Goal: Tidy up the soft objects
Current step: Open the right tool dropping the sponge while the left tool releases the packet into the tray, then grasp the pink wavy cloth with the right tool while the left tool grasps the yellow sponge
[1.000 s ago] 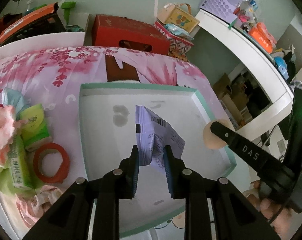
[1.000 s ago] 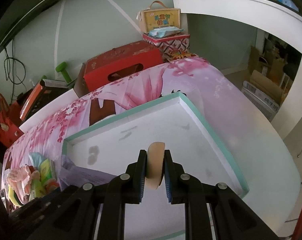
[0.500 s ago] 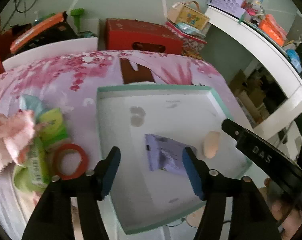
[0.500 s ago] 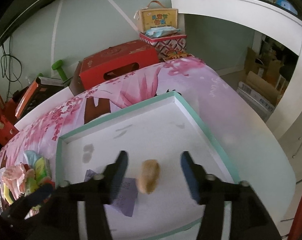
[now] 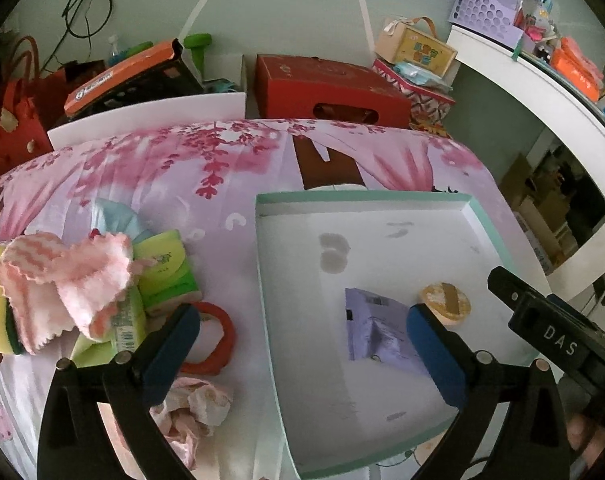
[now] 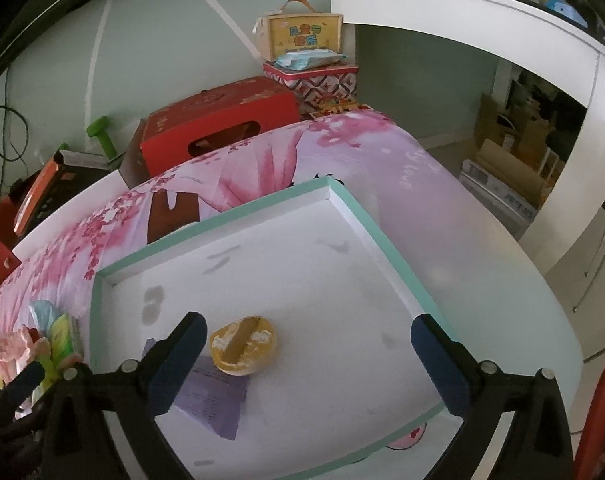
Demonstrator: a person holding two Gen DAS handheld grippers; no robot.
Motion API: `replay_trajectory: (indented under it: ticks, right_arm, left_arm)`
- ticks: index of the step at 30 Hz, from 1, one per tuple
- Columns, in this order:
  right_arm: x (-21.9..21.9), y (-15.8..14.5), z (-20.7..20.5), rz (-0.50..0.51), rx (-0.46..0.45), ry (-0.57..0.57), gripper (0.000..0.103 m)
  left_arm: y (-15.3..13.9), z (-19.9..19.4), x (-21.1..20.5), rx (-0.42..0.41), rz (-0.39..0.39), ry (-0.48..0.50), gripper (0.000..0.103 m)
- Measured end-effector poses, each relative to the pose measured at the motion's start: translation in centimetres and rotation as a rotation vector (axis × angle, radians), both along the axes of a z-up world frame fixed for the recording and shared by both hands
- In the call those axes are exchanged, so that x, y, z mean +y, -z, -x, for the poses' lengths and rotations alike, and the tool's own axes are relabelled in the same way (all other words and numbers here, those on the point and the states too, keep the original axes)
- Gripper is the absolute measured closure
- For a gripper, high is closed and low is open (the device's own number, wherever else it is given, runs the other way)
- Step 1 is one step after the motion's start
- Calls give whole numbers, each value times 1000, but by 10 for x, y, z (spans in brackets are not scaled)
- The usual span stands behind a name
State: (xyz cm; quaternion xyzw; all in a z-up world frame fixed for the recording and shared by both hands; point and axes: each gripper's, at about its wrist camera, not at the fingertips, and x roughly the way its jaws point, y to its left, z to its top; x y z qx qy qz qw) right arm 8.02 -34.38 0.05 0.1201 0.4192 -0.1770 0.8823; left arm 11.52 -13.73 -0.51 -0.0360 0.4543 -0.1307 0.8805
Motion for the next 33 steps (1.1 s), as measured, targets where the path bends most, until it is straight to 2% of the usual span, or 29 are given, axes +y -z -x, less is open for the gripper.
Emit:
replay_trajectory:
  ticks: [7,13,19,22,23,27,33]
  right_arm:
    - [5,-2,-1,-5,-20,-16,0]
    - [8,-9,2,-28,-93,-31,0]
    - [19,-7,-4,-37,-73,-85,0]
    - [28,-16,-3,15,-121,-108,0]
    - [32,-22,-1,30,-161,-114,0]
    - [40,-37,4,3,-271,-139,0]
    - [67,-40,-6,-39,-315,-227,0]
  left_arm:
    - [-9,6,3,-44,-5,-7,0]
    - [-23,12,12,-96,20,-18,0]
    - [-43,27,28,-231,32,-52,0]
    - [-51,30,39,-249,60,-58,0]
    - [-53,30,43,-249,72,-60,0]
    - [-63,32,60,-277,71,-93,0]
    - [-73,32,108,-289,63,-201,0]
